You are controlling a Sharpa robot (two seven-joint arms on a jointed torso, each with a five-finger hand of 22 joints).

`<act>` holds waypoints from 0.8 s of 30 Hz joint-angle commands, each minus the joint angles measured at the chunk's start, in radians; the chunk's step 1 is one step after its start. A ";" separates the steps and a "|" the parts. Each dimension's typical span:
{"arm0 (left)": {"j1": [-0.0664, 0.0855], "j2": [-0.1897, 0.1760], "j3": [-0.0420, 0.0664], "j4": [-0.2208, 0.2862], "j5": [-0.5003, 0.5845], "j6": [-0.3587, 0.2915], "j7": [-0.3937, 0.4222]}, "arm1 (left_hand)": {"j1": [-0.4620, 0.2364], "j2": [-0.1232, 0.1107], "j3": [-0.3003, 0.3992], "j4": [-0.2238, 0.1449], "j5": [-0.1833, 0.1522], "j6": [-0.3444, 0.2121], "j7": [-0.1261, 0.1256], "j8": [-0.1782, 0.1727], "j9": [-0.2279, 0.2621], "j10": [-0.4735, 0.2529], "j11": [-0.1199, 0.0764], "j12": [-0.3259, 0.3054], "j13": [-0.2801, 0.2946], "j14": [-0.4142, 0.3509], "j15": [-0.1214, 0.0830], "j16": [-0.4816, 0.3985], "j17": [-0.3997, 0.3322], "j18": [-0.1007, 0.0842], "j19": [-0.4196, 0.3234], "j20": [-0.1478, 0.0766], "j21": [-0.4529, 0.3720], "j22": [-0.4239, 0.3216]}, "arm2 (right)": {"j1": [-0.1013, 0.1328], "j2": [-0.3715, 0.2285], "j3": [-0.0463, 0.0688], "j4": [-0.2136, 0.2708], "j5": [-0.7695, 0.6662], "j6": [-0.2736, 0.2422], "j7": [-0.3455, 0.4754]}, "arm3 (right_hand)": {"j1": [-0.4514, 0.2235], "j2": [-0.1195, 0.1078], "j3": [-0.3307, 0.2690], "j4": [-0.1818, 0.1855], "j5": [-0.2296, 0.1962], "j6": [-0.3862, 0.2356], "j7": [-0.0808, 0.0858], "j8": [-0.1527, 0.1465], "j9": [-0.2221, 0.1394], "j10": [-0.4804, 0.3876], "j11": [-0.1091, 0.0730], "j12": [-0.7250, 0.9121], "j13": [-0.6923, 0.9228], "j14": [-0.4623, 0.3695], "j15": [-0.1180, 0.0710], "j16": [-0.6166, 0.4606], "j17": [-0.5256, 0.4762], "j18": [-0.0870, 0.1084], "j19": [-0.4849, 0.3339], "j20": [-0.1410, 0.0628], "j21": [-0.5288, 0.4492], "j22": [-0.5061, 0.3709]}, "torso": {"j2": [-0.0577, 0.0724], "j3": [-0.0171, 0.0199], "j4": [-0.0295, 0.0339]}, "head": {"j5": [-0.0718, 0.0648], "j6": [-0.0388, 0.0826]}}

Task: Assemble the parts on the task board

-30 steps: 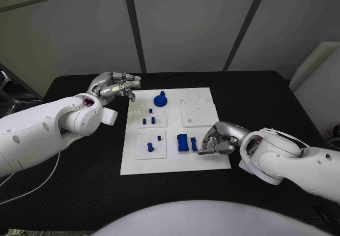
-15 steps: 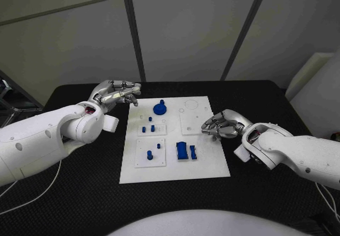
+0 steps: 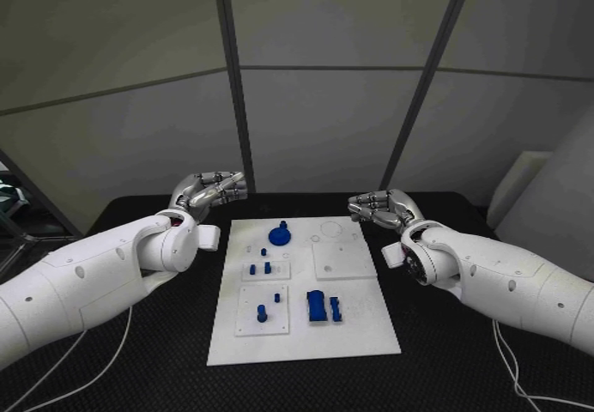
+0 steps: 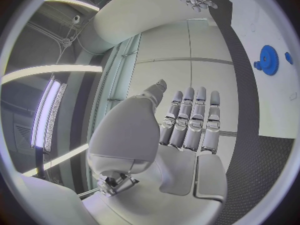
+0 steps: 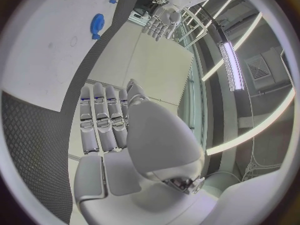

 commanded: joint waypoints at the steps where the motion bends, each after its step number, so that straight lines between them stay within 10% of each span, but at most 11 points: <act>1: -0.002 0.023 0.001 -0.029 0.056 -0.059 0.067 | 0.009 0.020 -0.032 0.000 -0.002 0.000 -0.008 -0.026 -0.001 -0.014 -0.001 -0.045 -0.001 -0.003 0.004 -0.059 -0.030 -0.009 -0.034 0.006 0.003 -0.071 | 0.002 0.030 0.003 -0.045 0.097 0.053 0.088 | -0.025 -0.001 0.000 -0.018 -0.002 -0.006 0.003 -0.002 -0.026 0.006 0.005 -0.013 -0.043 0.024 -0.001 -0.031 -0.041 0.006 0.013 0.007 -0.029 -0.023 | -0.016 -0.0009 0.0078 | 0.009 0.026; 7: -0.009 0.048 0.001 -0.048 0.060 -0.081 0.077 | 0.014 0.031 -0.066 0.000 -0.002 -0.006 -0.005 -0.033 -0.002 -0.021 0.005 -0.083 -0.001 -0.008 0.011 -0.108 -0.050 -0.011 -0.047 0.008 0.003 -0.132 | 0.003 0.068 0.006 -0.083 0.105 0.077 0.095 | -0.048 0.004 0.002 -0.041 -0.002 -0.011 0.005 -0.004 -0.055 0.001 0.008 -0.018 -0.085 0.048 -0.001 -0.058 -0.082 0.006 0.032 0.009 -0.059 -0.048 | -0.016 0.0035 0.0095 | 0.019 0.049; 8: -0.010 0.044 0.000 -0.045 0.035 -0.042 0.035 | -0.394 0.079 -0.116 -0.072 -0.039 -0.280 -0.045 -0.095 -0.066 -0.308 -0.051 -0.164 -0.063 -0.273 -0.044 -0.187 -0.115 -0.058 -0.234 -0.080 -0.060 -0.260 | 0.001 0.064 0.004 -0.076 0.064 0.034 0.051 | -0.503 -0.031 0.047 -0.095 -0.055 -0.301 -0.049 -0.066 -0.087 -0.323 -0.040 -0.081 -0.152 -0.287 -0.036 -0.129 -0.128 -0.054 -0.236 -0.068 -0.100 -0.137 | -0.016 0.0011 0.0071 | 0.017 0.042; 13: -0.011 0.034 -0.007 -0.014 0.036 -0.071 0.042 | -0.534 0.079 -0.141 -0.072 -0.054 -0.379 -0.062 -0.095 -0.066 -0.413 -0.069 -0.164 -0.063 -0.366 -0.058 -0.187 -0.115 -0.103 -0.306 -0.109 -0.060 -0.309 | 0.005 0.053 -0.005 -0.046 0.085 0.009 0.060 | -0.665 -0.031 0.047 -0.119 -0.073 -0.405 -0.065 -0.066 -0.169 -0.433 -0.052 -0.081 -0.152 -0.394 -0.049 -0.129 -0.147 -0.057 -0.320 -0.095 -0.118 -0.137 | -0.015 0.0165 0.0070 | 0.022 0.055; 14: -0.012 0.031 -0.010 -0.002 0.036 -0.082 0.045 | -0.567 0.079 -0.146 -0.072 -0.057 -0.402 -0.066 -0.095 -0.066 -0.437 -0.073 -0.164 -0.063 -0.388 -0.062 -0.187 -0.115 -0.101 -0.322 -0.116 -0.060 -0.320 | 0.007 0.048 -0.009 -0.034 0.093 0.000 0.064 | -0.700 -0.031 0.047 -0.122 -0.078 -0.427 -0.069 -0.066 -0.169 -0.458 -0.056 -0.081 -0.152 -0.420 -0.121 -0.129 -0.151 -0.066 -0.340 -0.101 -0.122 -0.137 | -0.015 0.0219 0.0070 | 0.024 0.059; 16: -0.013 0.022 -0.016 0.028 0.037 -0.110 0.052 | -0.627 0.079 -0.153 -0.072 -0.131 -0.442 -0.072 -0.095 -0.066 -0.480 -0.082 -0.164 -0.063 -0.427 -0.070 -0.187 -0.115 -0.101 -0.351 -0.129 -0.060 -0.339 | 0.012 0.037 -0.018 -0.004 0.114 -0.025 0.072 | -0.771 -0.031 0.047 -0.132 -0.086 -0.473 -0.077 -0.066 -0.169 -0.508 -0.063 -0.081 -0.152 -0.471 -0.121 -0.129 -0.158 -0.071 -0.380 -0.113 -0.129 -0.137 | -0.015 0.0301 0.0069 | 0.027 0.066; 18: -0.014 0.013 -0.023 0.056 0.038 -0.137 0.058 | -0.665 0.079 -0.157 -0.072 -0.131 -0.468 -0.076 -0.095 -0.066 -0.508 -0.087 -0.164 -0.063 -0.452 -0.074 -0.187 -0.115 -0.101 -0.369 -0.137 -0.060 -0.351 | 0.016 0.027 -0.026 0.024 0.133 -0.048 0.081 | -0.814 -0.031 0.047 -0.137 -0.091 -0.500 -0.082 -0.066 -0.169 -0.539 -0.067 -0.081 -0.152 -0.502 -0.121 -0.129 -0.163 -0.073 -0.405 -0.120 -0.132 -0.137 | -0.014 0.0337 0.0069 | 0.028 0.070; 19: -0.016 0.003 -0.030 0.089 0.039 -0.169 0.066 | -0.708 0.079 -0.163 -0.072 -0.131 -0.497 -0.149 -0.095 -0.066 -0.538 -0.093 -0.164 -0.063 -0.480 -0.080 -0.187 -0.115 -0.101 -0.389 -0.146 -0.060 -0.365 | 0.021 0.014 -0.036 0.057 0.156 -0.074 0.091 | -0.863 -0.031 0.047 -0.143 -0.097 -0.532 -0.088 -0.066 -0.169 -0.574 -0.141 -0.081 -0.152 -0.537 -0.121 -0.129 -0.168 -0.082 -0.433 -0.128 -0.207 -0.137 | -0.014 0.0350 0.0069 | 0.029 0.071; 22: -0.019 -0.021 -0.048 0.168 0.041 -0.244 0.085 | -0.780 0.079 -0.173 -0.072 -0.131 -0.547 -0.149 -0.095 -0.066 -0.591 -0.103 -0.164 -0.063 -0.528 -0.089 -0.187 -0.115 -0.101 -0.424 -0.162 -0.060 -0.388 | 0.034 -0.015 -0.060 0.136 0.210 -0.139 0.114 | -0.942 -0.031 0.047 -0.154 -0.106 -0.583 -0.097 -0.066 -0.169 -0.630 -0.141 -0.081 -0.152 -0.594 -0.121 -0.129 -0.243 -0.092 -0.479 -0.142 -0.207 -0.137 | -0.014 0.0350 0.0069 | 0.029 0.071; 23: -0.020 -0.030 -0.055 0.198 0.042 -0.272 0.092 | -0.802 0.079 -0.177 -0.072 -0.131 -0.562 -0.149 -0.095 -0.066 -0.607 -0.106 -0.164 -0.063 -0.542 -0.160 -0.187 -0.115 -0.102 -0.434 -0.167 -0.060 -0.395 | 0.039 -0.027 -0.070 0.167 0.231 -0.164 0.123 | -0.969 -0.031 0.047 -0.157 -0.110 -0.600 -0.100 -0.066 -0.169 -0.648 -0.141 -0.081 -0.152 -0.613 -0.121 -0.129 -0.243 -0.093 -0.494 -0.146 -0.207 -0.137 | -0.014 0.0350 0.0069 | 0.029 0.071; 24: -0.022 -0.038 -0.062 0.227 0.043 -0.299 0.098 | -0.825 0.079 -0.180 -0.072 -0.131 -0.577 -0.149 -0.095 -0.066 -0.623 -0.109 -0.164 -0.063 -0.557 -0.160 -0.187 -0.115 -0.102 -0.445 -0.172 -0.060 -0.403 | 0.044 -0.039 -0.080 0.200 0.254 -0.191 0.133 | -0.994 -0.031 0.047 -0.159 -0.182 -0.616 -0.171 -0.066 -0.169 -0.666 -0.141 -0.081 -0.152 -0.632 -0.121 -0.129 -0.243 -0.093 -0.508 -0.151 -0.207 -0.137 | -0.014 0.0350 0.0069 | 0.029 0.071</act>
